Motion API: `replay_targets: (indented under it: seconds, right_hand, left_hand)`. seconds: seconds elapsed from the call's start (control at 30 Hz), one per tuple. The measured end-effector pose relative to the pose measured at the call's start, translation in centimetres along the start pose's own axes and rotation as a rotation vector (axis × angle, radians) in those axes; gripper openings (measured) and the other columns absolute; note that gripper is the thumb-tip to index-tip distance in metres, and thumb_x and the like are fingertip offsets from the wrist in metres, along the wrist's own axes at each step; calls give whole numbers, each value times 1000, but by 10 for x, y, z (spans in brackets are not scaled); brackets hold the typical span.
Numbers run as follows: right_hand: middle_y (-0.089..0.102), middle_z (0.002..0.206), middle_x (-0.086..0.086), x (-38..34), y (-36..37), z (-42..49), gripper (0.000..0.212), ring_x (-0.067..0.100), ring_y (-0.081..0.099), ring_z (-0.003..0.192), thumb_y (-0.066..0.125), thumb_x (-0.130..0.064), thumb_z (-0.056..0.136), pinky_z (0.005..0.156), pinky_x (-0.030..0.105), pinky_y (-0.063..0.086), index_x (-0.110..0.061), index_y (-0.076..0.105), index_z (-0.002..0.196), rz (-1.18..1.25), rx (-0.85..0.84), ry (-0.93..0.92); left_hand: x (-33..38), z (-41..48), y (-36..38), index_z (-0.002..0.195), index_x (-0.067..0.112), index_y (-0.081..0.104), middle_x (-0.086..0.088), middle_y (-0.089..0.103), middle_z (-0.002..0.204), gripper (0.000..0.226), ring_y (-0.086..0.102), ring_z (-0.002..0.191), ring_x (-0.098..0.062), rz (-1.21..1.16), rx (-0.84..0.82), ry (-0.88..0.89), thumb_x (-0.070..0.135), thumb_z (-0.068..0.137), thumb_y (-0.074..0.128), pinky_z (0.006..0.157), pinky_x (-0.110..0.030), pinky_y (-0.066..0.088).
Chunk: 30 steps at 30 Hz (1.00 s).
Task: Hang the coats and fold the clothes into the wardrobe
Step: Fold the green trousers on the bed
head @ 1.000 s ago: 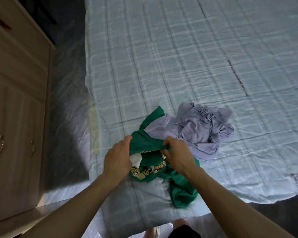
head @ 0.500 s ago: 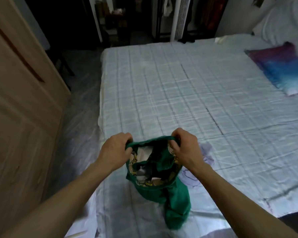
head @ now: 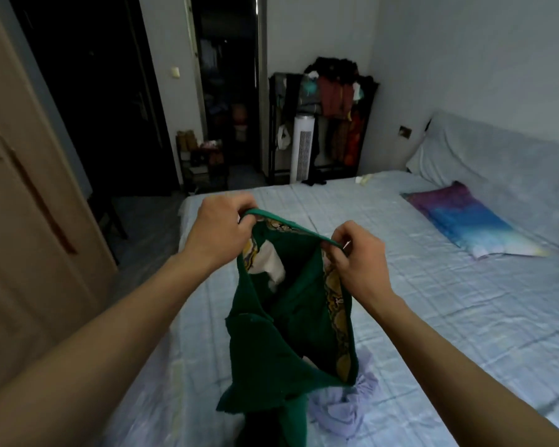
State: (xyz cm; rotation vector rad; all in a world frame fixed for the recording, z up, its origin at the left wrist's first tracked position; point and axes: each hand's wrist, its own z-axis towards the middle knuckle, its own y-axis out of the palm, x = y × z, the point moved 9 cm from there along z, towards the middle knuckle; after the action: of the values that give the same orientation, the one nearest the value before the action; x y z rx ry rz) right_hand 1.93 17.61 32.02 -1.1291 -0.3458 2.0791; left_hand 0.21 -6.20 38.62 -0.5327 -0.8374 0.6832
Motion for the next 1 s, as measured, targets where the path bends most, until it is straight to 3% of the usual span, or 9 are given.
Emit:
replay_targets:
  seconds: [0.17, 0.37, 0.53, 0.73, 0.87, 1.0]
  right_hand:
    - [61, 66, -7, -21, -16, 19, 16, 5, 57, 62, 69, -13, 85, 56, 23, 44, -24, 58, 79, 0, -83, -52]
    - [63, 69, -3, -48, -62, 65, 10, 8, 55, 61, 68, -7, 81, 52, 14, 38, -16, 64, 80, 4, 63, -79]
    - [64, 72, -4, -64, -68, 83, 11, 10, 57, 65, 67, -7, 83, 55, 17, 42, -17, 64, 80, 16, 83, -120]
    - [64, 70, -2, -71, -63, 86, 14, 6, 55, 60, 68, -5, 83, 51, 10, 39, -17, 64, 78, 85, 76, -123]
    - [64, 70, 1, -78, -60, 83, 15, 8, 54, 58, 67, -2, 81, 51, 15, 41, -17, 64, 78, 105, 67, -138]
    - [63, 70, 0, -89, -52, 76, 15, 14, 58, 60, 67, -1, 78, 54, 29, 49, -16, 64, 79, 103, 20, -187]
  left_hand:
    - [49, 24, -24, 85, 16, 71, 2, 67, 78, 14, 61, 72, -13, -4, 36, 111, 5, 87, 62, 69, -33, 52]
    - [50, 32, -35, 92, 14, 72, -2, 64, 84, 13, 58, 76, -16, 106, -3, 142, 3, 86, 69, 72, -30, 49]
    - [43, 33, -35, 90, 19, 72, 9, 63, 77, 9, 57, 69, -3, 89, -21, 123, 11, 87, 71, 61, -17, 43]
    - [43, 35, -18, 89, 30, 68, 13, 66, 69, 9, 61, 66, -6, 109, -186, 75, 23, 85, 71, 61, -32, 53]
    - [57, 37, -3, 92, 31, 66, 15, 63, 74, 13, 57, 67, -1, 131, -185, 98, 24, 82, 72, 61, -27, 48]
    - [82, 37, 16, 90, 29, 63, 12, 60, 81, 14, 55, 69, -8, 127, -130, 151, 32, 80, 73, 67, -33, 50]
